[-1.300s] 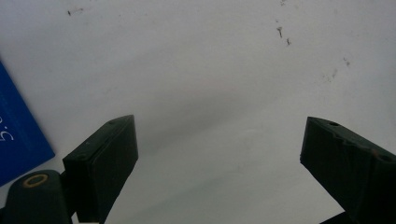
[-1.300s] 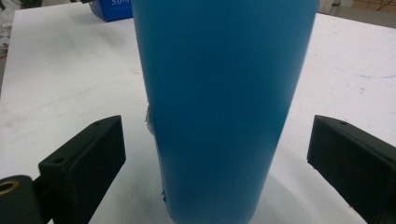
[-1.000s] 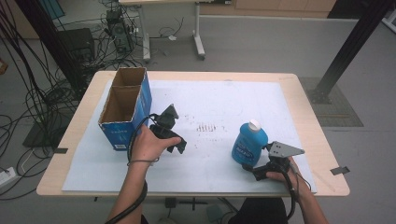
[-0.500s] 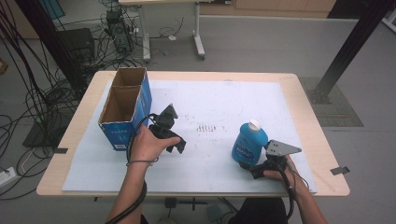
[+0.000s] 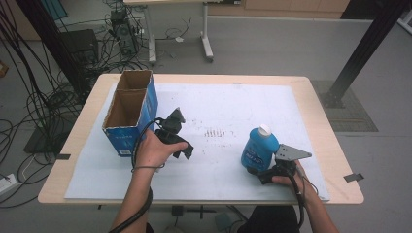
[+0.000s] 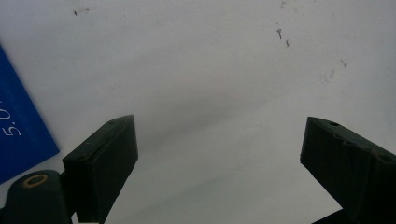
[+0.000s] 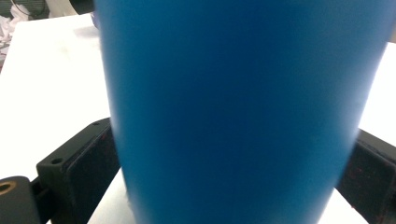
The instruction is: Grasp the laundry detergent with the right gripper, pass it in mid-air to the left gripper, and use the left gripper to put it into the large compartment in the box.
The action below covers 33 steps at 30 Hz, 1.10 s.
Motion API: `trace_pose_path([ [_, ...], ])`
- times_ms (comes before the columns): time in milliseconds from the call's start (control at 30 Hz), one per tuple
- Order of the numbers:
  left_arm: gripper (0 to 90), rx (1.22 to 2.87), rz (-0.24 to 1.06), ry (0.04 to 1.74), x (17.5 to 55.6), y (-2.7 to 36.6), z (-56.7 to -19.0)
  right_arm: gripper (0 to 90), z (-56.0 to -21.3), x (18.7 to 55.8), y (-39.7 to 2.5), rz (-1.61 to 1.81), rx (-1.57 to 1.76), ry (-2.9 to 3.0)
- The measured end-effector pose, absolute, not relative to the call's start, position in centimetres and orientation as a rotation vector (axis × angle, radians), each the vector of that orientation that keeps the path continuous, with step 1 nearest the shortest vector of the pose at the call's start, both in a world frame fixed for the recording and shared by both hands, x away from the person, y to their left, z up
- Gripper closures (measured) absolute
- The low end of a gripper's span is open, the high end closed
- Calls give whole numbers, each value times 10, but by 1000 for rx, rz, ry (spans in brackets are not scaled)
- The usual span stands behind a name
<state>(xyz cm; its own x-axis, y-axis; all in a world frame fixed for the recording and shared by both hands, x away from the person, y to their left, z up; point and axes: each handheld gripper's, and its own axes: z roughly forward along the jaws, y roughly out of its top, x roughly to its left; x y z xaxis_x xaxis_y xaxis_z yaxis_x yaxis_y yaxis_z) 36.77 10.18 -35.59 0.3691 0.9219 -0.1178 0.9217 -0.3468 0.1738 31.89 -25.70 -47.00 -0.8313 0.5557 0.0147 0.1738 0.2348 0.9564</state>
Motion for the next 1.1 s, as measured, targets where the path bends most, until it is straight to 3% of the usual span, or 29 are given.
trace_pose_path([
  [1100, 115, 2421, -7, 1650, 369, 100, -357, 29, -470, 320, -257, 1637, 674, 2184],
])
